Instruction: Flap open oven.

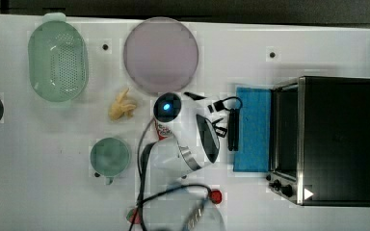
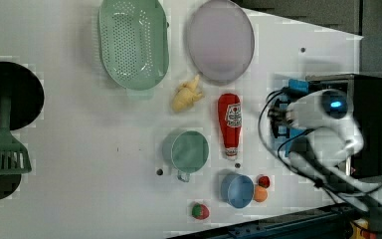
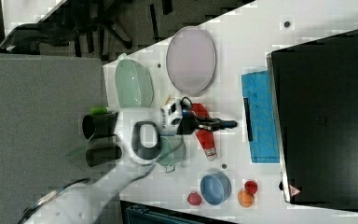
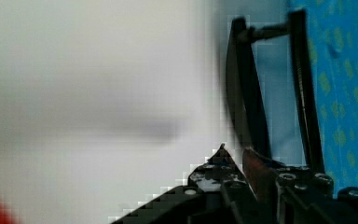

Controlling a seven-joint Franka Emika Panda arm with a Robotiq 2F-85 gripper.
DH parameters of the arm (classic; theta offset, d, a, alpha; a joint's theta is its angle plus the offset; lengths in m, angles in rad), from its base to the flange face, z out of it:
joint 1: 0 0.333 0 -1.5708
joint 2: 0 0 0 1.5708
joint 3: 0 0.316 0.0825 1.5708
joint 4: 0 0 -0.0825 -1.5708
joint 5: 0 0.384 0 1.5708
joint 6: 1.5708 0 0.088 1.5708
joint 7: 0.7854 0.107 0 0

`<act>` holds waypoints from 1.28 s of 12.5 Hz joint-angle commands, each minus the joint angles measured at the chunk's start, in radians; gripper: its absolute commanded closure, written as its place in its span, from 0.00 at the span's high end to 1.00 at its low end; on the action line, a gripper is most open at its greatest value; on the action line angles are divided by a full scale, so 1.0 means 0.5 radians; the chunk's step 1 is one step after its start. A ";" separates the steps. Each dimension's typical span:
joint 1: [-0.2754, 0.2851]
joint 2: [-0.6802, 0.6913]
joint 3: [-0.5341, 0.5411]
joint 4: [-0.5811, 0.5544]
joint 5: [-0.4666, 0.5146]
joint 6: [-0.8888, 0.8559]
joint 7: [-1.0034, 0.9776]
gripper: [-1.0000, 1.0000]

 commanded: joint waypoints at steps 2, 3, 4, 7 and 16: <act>-0.040 -0.527 -0.035 0.208 0.590 -0.150 0.167 0.18; -0.040 -0.629 -0.042 0.254 0.739 -0.294 0.167 0.18; -0.040 -0.727 -0.043 0.314 0.839 -0.470 0.168 0.18; -0.040 -0.936 -0.044 0.614 0.876 -1.137 0.177 0.18; -0.039 -1.006 -0.044 0.950 0.876 -1.604 0.253 0.18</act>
